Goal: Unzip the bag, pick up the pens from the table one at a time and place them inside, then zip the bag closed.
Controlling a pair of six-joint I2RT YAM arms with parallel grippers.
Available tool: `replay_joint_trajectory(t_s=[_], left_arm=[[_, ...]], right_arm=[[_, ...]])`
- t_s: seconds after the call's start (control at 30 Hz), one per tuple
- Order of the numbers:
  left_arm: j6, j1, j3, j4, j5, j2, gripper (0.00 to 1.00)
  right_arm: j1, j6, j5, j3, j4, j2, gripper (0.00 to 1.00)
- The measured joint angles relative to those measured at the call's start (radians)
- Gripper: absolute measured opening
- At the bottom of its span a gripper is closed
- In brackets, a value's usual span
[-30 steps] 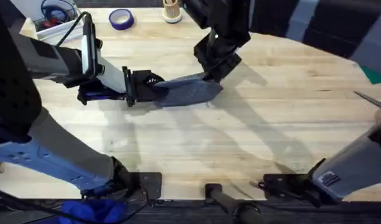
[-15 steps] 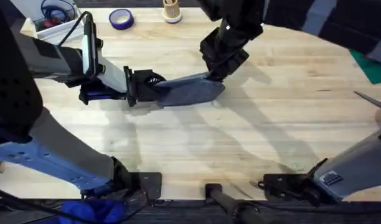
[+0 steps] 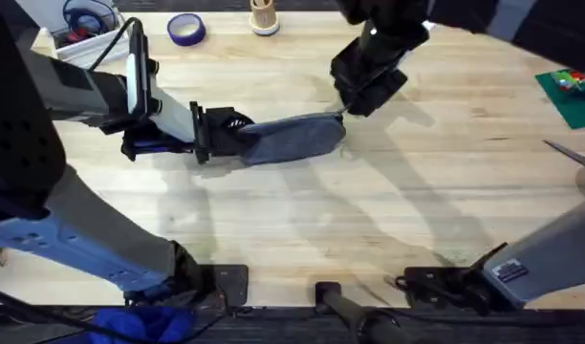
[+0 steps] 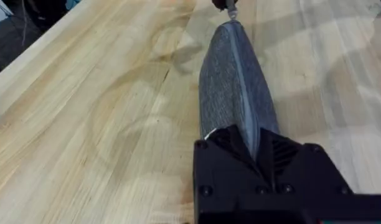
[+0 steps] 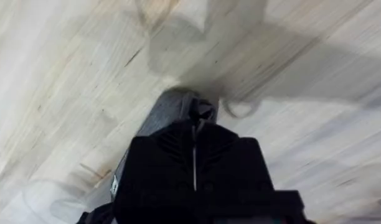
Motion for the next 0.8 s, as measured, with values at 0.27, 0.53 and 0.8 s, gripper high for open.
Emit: replay_joint_trajectory(t_s=[0.27,0.53,0.8], left_arm=[[0.0,0.0,0.0,-0.001,0.0,0.0,0.04],[0.0,0.0,0.0,-0.001,0.0,0.0,0.04],[0.0,0.0,0.0,0.0,0.0,0.0,0.04]], right_arm=[[-0.009,-0.018,0.004,-0.001,-0.024,0.0,0.03],[-0.025,-0.019,0.012,-0.001,-0.048,0.0,0.03],[-0.026,-0.025,0.035,-0.016,-0.033,-0.001,0.03]])
